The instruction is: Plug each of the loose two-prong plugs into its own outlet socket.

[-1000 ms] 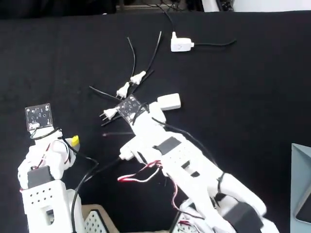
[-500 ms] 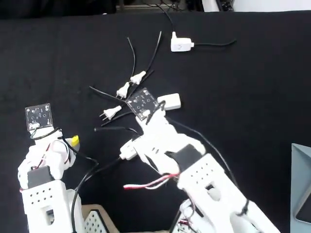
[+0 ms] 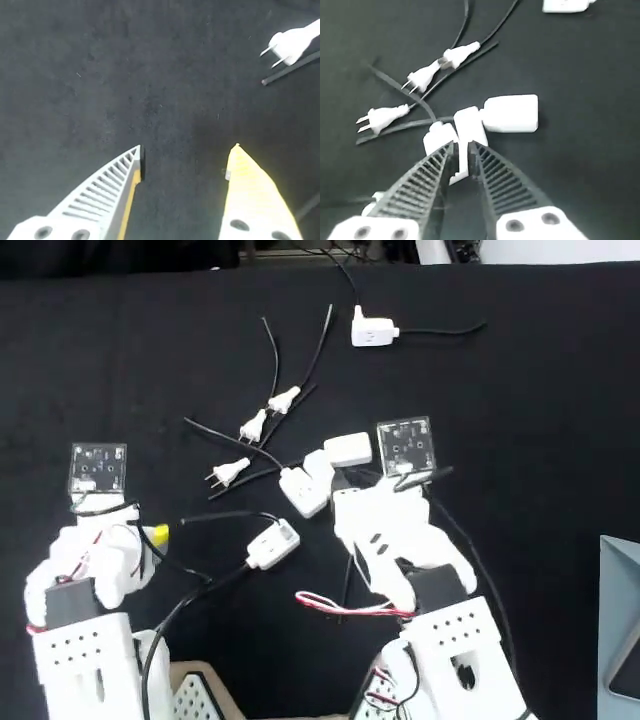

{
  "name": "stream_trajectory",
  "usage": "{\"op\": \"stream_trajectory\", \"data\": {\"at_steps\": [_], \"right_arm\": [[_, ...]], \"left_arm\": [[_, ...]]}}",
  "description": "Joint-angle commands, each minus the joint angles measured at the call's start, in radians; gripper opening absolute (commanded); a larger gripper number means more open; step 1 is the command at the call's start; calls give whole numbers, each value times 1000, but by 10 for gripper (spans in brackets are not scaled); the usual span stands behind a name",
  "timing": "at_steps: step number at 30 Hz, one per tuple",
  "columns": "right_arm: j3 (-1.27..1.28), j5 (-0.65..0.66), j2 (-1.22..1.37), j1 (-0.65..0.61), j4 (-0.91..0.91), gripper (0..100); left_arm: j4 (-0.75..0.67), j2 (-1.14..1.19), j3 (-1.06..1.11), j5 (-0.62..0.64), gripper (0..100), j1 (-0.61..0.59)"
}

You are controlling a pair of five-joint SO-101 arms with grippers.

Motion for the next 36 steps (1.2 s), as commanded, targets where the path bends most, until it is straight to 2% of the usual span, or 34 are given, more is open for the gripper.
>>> {"op": "stream_trajectory", "data": {"at_steps": [1,8,17,23,29,36], "right_arm": [[8,-11,-19,25,-75,14],[2,-11,-19,120,-87,14],[8,-8,-19,138,-118,14],[8,-6,-19,138,-120,14],[8,-6,-19,138,-120,14],[8,-5,-19,138,-120,14]], "left_arm": [[193,-11,-272,-55,274,82],[442,-11,-545,-52,274,252],[578,-2,-676,-55,274,456],[529,32,-579,-55,274,567],[512,278,-584,-51,274,687],[299,626,-553,-48,278,691]]}}
